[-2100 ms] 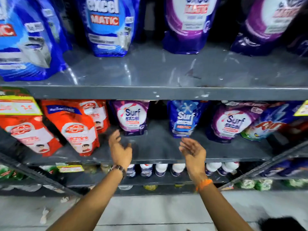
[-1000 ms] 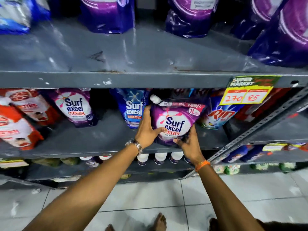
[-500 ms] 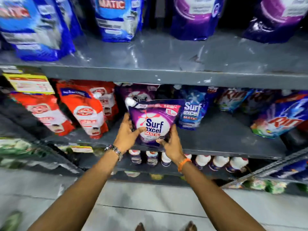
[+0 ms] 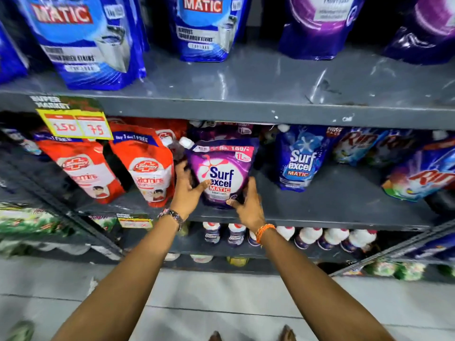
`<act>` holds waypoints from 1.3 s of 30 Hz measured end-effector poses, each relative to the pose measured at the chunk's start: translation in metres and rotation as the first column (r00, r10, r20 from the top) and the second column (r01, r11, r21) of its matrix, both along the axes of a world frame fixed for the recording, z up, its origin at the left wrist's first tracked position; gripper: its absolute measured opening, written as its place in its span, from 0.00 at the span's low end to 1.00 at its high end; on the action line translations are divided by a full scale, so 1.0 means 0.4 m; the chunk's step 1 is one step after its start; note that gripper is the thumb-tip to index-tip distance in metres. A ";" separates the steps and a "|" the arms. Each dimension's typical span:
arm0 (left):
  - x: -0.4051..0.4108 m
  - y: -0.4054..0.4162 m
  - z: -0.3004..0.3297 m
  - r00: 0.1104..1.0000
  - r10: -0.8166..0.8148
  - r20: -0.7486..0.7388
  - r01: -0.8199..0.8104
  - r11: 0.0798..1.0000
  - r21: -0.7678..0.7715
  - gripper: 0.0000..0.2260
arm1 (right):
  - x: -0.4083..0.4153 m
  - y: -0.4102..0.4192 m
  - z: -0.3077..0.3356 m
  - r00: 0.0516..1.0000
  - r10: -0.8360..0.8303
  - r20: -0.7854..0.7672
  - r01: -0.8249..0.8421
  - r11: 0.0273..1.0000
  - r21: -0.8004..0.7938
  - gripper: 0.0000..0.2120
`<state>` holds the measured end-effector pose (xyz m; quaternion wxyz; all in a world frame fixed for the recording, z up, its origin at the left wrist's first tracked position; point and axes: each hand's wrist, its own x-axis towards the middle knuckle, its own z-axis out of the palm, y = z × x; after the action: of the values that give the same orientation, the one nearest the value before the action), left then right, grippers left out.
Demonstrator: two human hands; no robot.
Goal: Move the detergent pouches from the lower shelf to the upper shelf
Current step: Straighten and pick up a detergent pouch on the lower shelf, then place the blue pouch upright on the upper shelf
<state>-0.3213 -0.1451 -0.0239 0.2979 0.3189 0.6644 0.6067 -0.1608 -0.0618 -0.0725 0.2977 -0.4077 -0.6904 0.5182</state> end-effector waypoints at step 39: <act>0.454 0.306 -0.126 0.954 -0.199 -0.225 0.188 0.980 -0.067 0.45 | 0.460 0.316 0.085 0.934 -0.180 -0.309 0.147 0.981 -0.128 0.12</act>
<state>-0.1398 -0.0228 -0.0742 0.2837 0.4439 0.6735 0.5185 0.0231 0.0645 -0.0386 0.4261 -0.3893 -0.5692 0.5855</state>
